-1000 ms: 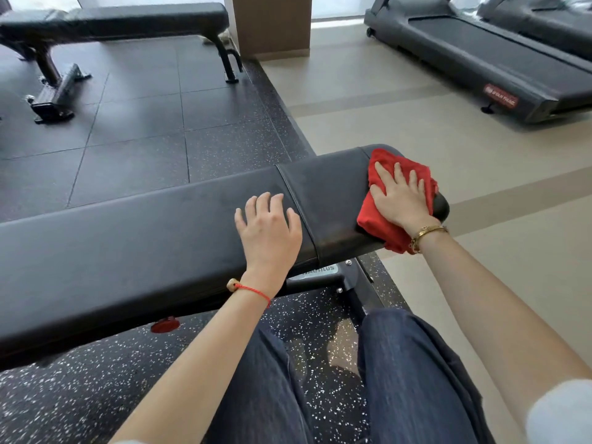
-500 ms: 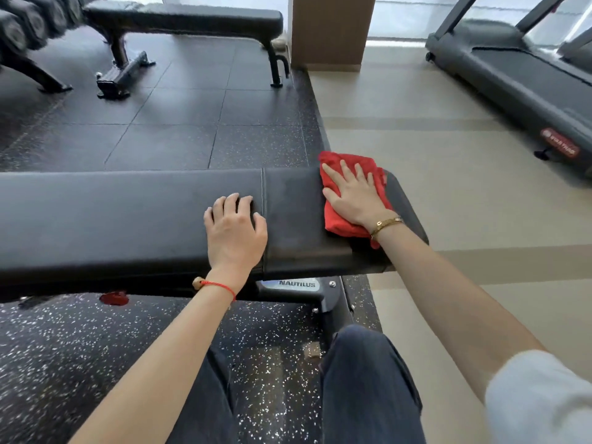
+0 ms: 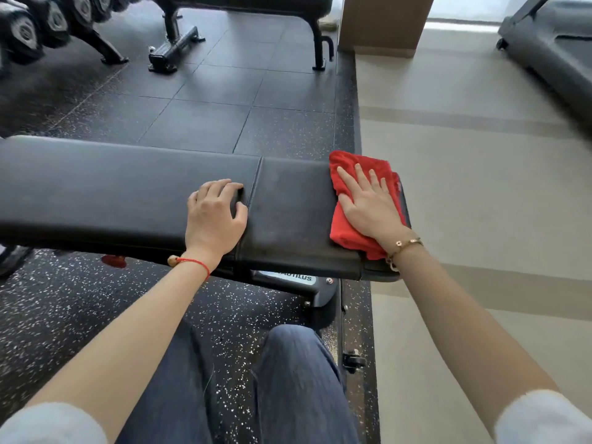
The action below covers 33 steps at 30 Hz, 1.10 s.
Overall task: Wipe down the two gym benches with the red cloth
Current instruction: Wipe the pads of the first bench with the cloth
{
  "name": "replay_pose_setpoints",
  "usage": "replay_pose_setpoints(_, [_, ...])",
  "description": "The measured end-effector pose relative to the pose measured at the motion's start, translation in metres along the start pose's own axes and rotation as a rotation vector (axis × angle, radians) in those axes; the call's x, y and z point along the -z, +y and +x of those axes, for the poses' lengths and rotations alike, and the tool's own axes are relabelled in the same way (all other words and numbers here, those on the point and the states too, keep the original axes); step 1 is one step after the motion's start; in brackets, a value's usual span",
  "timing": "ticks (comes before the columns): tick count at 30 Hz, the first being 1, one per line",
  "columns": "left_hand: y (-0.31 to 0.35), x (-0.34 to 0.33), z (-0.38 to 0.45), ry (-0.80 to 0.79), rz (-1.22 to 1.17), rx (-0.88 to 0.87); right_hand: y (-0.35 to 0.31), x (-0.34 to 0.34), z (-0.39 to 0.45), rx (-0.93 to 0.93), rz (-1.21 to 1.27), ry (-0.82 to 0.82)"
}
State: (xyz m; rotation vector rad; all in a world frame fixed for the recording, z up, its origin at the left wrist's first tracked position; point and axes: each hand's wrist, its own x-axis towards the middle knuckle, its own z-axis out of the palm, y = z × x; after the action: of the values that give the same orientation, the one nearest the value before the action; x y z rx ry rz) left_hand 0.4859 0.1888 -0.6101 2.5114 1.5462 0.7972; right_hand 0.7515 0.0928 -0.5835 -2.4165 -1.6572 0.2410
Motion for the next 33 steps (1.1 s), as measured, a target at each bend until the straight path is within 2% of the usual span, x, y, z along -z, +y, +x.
replay_pose_setpoints(4, [0.000,0.000,0.002,0.001,-0.007,-0.001,-0.028,-0.007,0.021,0.066,-0.009,0.004])
replay_pose_setpoints(10, [-0.003,0.001,0.002,-0.004,-0.026,-0.012,-0.026,-0.018,-0.042,0.185,-0.027,0.070])
replay_pose_setpoints(15, [-0.003,-0.002,0.001,-0.013,-0.020,-0.039,0.001,-0.018,-0.070,0.038,-0.041,0.129])
replay_pose_setpoints(19, [-0.006,-0.003,0.002,-0.003,-0.023,-0.035,0.016,-0.009,-0.034,-0.098,-0.033,0.107])
replay_pose_setpoints(22, [-0.005,-0.004,0.002,-0.005,-0.021,-0.039,0.014,0.000,0.003,-0.116,-0.015,0.052])
replay_pose_setpoints(25, [-0.005,-0.003,0.002,-0.006,-0.026,-0.034,-0.016,-0.002,0.019,-0.015,0.022,0.036])
replay_pose_setpoints(29, [-0.005,-0.002,0.002,-0.019,-0.022,-0.029,-0.055,-0.019,-0.010,0.228,0.068,0.018])
replay_pose_setpoints(31, [-0.005,0.000,0.002,-0.029,-0.020,-0.023,-0.058,-0.025,-0.030,0.318,0.054,0.039])
replay_pose_setpoints(33, [-0.004,0.002,0.003,-0.040,-0.022,-0.025,-0.051,-0.024,-0.038,0.333,0.051,0.044])
